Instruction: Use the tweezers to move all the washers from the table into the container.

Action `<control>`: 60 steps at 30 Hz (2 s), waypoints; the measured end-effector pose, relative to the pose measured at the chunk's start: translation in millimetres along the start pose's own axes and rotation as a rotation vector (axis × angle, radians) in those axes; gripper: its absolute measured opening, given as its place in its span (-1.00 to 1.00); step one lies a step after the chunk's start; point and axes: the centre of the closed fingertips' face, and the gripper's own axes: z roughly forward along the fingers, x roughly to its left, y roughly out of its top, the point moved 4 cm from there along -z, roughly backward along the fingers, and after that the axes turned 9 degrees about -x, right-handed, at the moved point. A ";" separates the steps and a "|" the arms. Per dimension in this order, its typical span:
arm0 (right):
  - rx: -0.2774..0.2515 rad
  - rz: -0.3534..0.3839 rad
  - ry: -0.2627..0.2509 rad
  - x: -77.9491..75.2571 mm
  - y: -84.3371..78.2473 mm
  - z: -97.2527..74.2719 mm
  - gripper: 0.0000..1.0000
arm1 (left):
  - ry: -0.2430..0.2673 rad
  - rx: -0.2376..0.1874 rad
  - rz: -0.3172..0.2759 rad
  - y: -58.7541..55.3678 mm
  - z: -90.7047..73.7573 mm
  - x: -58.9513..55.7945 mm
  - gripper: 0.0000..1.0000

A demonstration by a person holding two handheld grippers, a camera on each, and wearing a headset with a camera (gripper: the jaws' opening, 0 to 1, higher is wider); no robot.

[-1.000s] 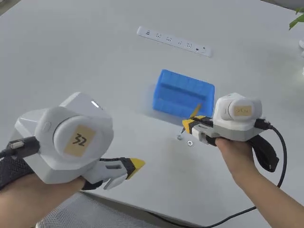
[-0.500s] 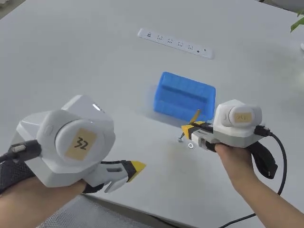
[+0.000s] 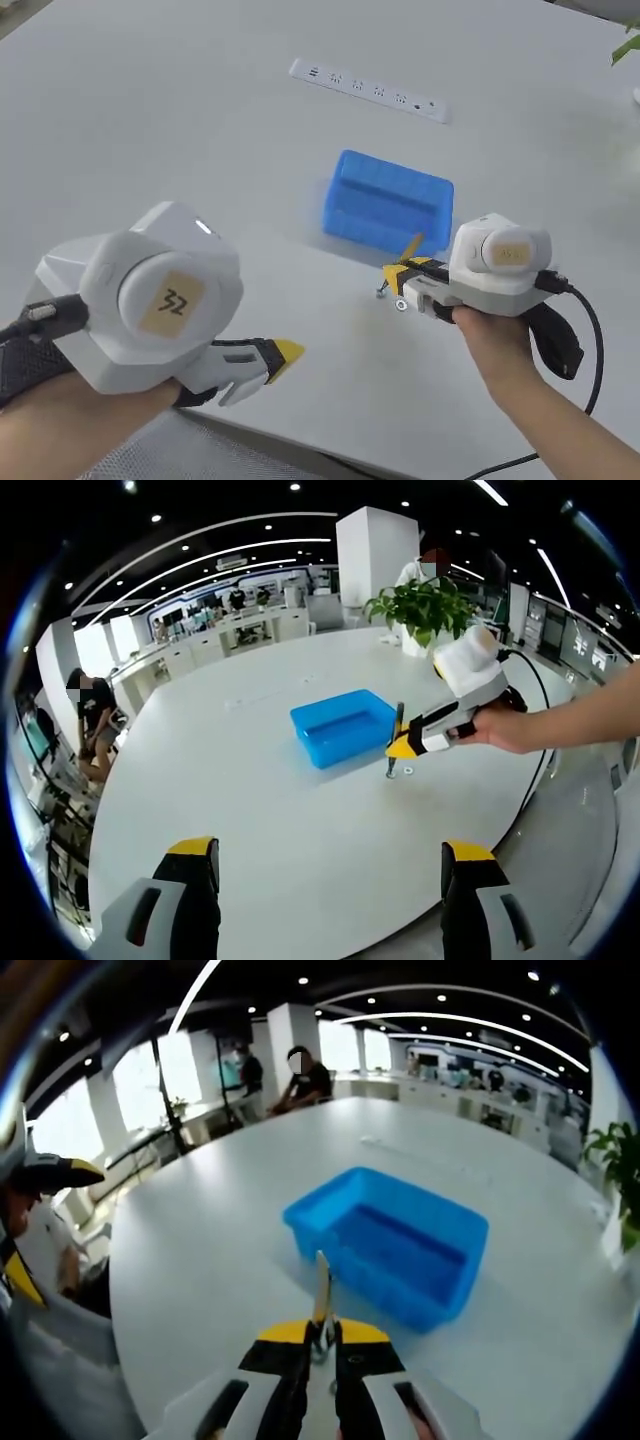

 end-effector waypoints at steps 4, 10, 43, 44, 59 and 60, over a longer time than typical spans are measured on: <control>0.004 -0.013 -0.002 -2.6 -1.3 -0.7 -0.91 | -0.001 0.001 0.002 -0.4 -0.3 -0.4 0.87; 0.018 -0.019 0.005 -4.8 -0.3 1.6 -0.92 | 0.000 -0.005 0.003 1.0 -0.8 -0.9 0.87; -0.152 -0.050 -0.002 -2.4 88.1 -19.5 -0.92 | -0.004 -0.009 0.005 2.0 -0.5 0.5 0.87; -0.155 -0.050 -0.005 -4.0 90.4 -18.1 -0.92 | -0.004 -0.007 0.004 1.7 -0.3 0.6 0.87; -0.111 -0.060 -0.050 -27.2 85.4 15.8 -0.92 | -0.001 0.006 -0.006 -1.9 1.4 2.3 0.86; -0.103 -0.060 -0.052 -28.2 83.3 17.9 -0.92 | -0.001 0.008 -0.004 -2.3 1.5 2.4 0.86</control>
